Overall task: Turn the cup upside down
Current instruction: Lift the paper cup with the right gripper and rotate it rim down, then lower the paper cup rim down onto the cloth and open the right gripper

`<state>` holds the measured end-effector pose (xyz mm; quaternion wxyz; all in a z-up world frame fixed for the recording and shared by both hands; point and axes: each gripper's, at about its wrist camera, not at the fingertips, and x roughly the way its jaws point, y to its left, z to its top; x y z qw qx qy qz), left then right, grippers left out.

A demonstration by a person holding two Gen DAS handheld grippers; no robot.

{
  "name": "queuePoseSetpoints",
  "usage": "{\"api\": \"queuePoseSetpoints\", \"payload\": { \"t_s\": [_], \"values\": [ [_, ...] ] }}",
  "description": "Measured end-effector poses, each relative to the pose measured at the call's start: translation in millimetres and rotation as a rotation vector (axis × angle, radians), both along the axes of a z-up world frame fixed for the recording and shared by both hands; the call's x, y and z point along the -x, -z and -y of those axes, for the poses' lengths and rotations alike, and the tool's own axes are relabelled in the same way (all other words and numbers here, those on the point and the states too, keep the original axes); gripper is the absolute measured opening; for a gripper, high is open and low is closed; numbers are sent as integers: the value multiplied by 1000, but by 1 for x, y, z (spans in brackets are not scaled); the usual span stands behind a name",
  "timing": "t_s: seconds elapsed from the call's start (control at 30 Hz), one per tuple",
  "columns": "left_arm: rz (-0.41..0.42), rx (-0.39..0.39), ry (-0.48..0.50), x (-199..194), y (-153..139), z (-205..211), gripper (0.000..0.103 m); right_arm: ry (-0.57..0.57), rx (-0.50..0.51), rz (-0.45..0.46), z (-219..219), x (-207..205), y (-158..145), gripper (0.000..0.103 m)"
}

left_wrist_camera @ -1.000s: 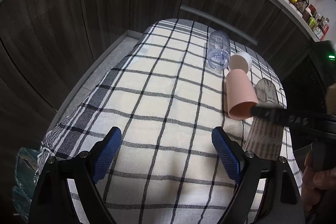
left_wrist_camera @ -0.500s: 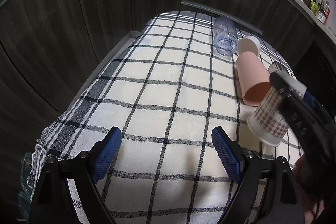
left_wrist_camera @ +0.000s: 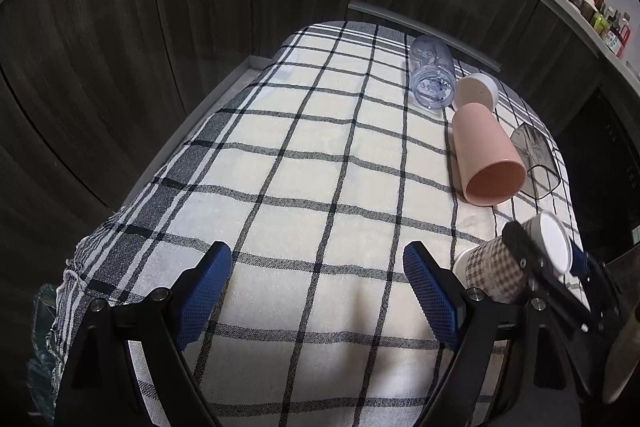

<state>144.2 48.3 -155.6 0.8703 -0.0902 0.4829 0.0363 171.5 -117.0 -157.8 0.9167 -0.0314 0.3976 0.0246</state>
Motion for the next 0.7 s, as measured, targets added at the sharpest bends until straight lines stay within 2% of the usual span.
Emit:
{"api": "queuePoseSetpoints", "payload": {
  "t_s": [0.27,0.4,0.47,0.6,0.7],
  "values": [
    [5,-6,-2,1,-1,1,88,2,1,-18,0,3,4,57],
    [16,-7,-5,3,-7,1,88,11,-13,-26,2,4,1,72],
    [34,-11,-3,6,-15,3,88,14,-16,-5,3,8,-7,77],
    [72,-21,11,18,-32,8,88,14,-24,43,9,21,-31,78],
    [103,-14,27,34,-48,14,88,29,-34,79,19,38,-54,84]
  ]
}}
